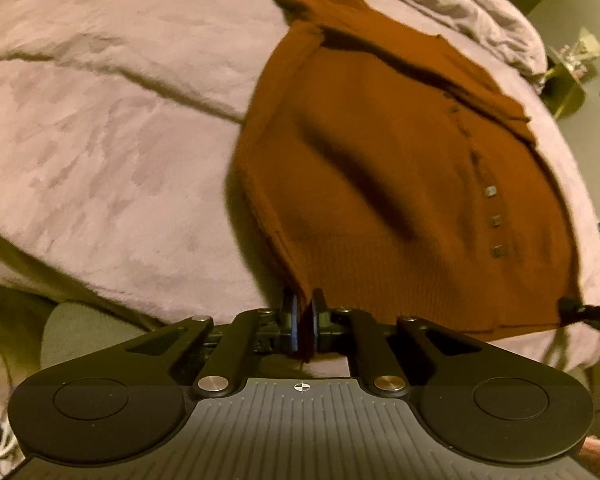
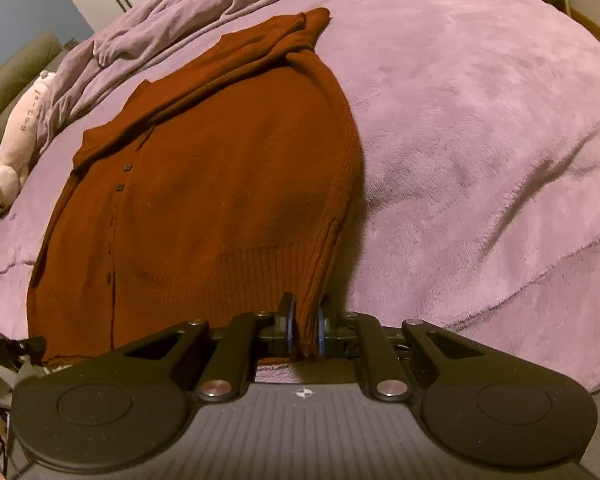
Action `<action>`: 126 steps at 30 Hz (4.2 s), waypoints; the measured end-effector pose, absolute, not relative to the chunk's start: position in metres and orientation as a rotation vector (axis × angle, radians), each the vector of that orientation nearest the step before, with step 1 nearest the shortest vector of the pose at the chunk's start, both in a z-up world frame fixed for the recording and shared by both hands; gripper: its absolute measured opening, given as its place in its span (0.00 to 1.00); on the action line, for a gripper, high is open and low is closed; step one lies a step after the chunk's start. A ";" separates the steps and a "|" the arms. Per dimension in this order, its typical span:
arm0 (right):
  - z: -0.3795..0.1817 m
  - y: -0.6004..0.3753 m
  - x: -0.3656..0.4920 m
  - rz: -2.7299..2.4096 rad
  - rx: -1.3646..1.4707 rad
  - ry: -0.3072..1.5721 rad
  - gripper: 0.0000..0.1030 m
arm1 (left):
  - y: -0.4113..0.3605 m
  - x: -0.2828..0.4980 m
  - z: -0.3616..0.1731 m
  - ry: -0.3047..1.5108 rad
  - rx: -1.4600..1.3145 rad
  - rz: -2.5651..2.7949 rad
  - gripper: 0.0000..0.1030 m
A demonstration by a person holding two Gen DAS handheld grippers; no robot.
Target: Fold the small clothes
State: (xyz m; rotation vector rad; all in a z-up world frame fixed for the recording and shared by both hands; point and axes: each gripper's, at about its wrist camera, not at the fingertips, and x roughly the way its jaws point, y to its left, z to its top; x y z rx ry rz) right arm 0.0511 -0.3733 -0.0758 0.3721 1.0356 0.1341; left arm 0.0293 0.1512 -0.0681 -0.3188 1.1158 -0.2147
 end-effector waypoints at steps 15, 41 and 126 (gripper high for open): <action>-0.017 -0.386 0.146 0.208 0.525 0.846 0.05 | 0.147 0.133 0.017 0.825 -0.373 -0.199 0.08; -0.052 -0.368 0.213 0.163 0.054 0.819 0.43 | 0.135 0.201 -0.046 0.881 -0.081 -0.155 0.59; -0.067 -0.300 0.450 -0.037 -0.208 0.574 0.05 | 0.061 0.415 -0.053 0.623 0.210 0.125 0.09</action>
